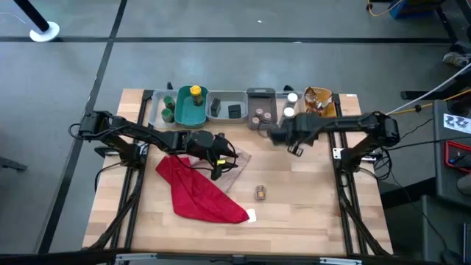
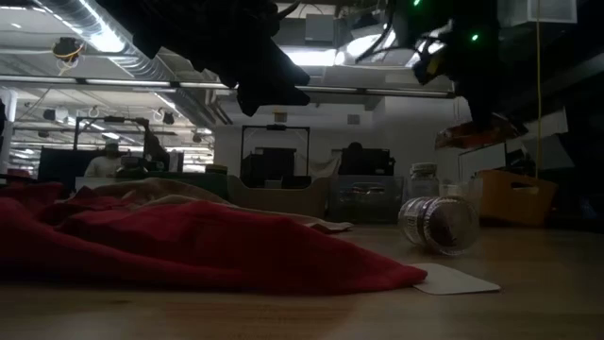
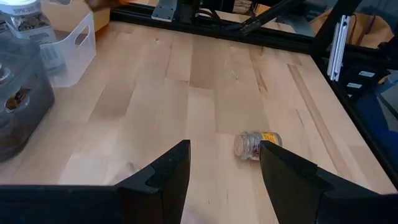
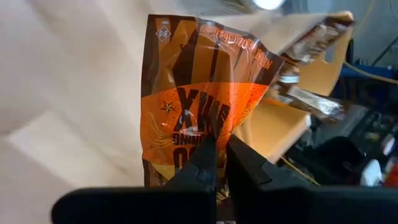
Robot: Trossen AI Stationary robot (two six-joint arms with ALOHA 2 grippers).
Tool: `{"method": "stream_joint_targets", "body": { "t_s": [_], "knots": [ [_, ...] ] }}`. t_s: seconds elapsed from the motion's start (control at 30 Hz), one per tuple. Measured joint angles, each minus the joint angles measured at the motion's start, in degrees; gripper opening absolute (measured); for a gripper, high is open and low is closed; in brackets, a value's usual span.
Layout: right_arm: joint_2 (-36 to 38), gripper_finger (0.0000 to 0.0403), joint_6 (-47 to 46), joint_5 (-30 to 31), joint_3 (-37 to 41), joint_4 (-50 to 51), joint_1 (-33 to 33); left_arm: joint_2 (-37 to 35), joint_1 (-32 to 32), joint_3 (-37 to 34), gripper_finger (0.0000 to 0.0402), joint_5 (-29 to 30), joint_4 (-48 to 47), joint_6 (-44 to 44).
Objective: Sort spices by type
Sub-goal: Put the orange seasoning bag into the yellow bin
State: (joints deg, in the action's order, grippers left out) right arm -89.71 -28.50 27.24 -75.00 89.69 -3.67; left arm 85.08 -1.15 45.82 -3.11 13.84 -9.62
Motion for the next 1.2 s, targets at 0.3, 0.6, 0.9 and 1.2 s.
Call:
{"method": "stream_joint_targets", "body": {
  "t_s": [0.3,0.6,0.9,1.2],
  "knots": [
    [0.59,0.0016,12.58,10.46,0.0,0.35,-17.81,0.02,0.0,0.0,0.018,0.0,0.05,0.95],
    [0.63,0.0017,17.28,13.81,1.55,0.37,-34.51,0.02,0.0,0.0,0.018,0.0,0.05,0.93],
    [0.63,0.0019,18.77,13.75,10.57,0.33,-39.15,0.04,0.0,0.0,0.018,0.04,0.05,2.4],
    [0.63,0.002,18.87,10.7,16.34,-1.01,-39.07,0.04,0.0,0.0,0.018,0.37,0.05,2.4]
  ]
}}
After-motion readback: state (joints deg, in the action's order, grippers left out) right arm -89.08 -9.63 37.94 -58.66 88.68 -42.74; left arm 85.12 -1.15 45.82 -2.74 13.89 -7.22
